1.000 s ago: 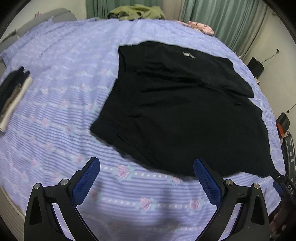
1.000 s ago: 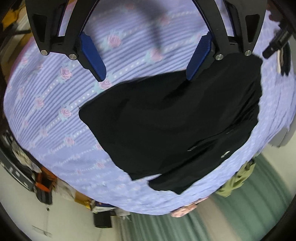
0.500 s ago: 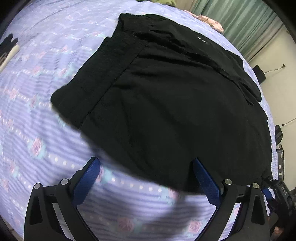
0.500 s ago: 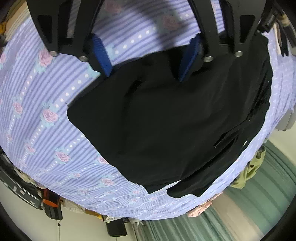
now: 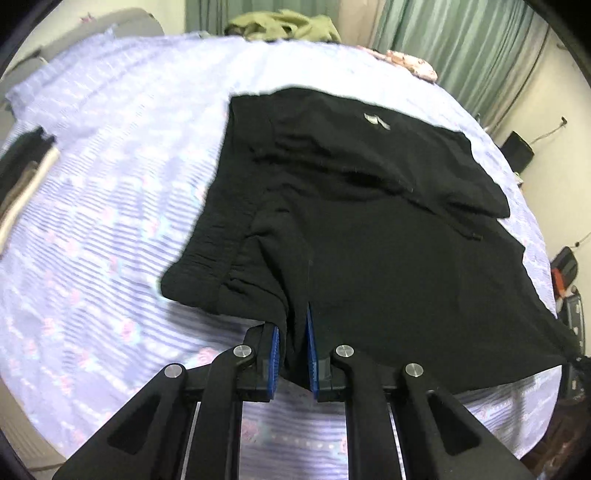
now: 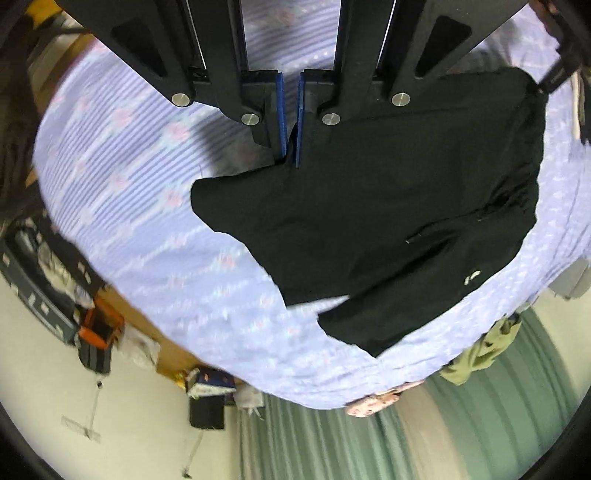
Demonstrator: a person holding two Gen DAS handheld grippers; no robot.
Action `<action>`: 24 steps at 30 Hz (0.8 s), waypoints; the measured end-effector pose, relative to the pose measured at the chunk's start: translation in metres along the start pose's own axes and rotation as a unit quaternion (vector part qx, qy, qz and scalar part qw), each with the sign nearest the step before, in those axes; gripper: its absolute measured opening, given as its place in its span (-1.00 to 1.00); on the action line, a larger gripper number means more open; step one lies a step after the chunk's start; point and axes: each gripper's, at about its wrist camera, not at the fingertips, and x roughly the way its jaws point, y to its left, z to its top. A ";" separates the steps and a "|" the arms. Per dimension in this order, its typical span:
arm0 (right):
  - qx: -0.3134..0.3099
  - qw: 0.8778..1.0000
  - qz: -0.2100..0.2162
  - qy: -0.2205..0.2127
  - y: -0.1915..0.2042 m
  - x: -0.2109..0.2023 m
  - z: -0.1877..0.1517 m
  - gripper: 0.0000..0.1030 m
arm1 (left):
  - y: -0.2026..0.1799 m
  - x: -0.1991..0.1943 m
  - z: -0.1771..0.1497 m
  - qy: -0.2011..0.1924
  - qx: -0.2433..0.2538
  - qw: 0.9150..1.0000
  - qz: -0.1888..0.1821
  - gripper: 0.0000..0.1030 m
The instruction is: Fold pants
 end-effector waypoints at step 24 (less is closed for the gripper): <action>0.009 0.998 0.030 -0.048 -0.003 -0.071 0.079 0.12 | -0.042 -0.080 0.067 -0.007 0.048 0.998 0.047 -0.74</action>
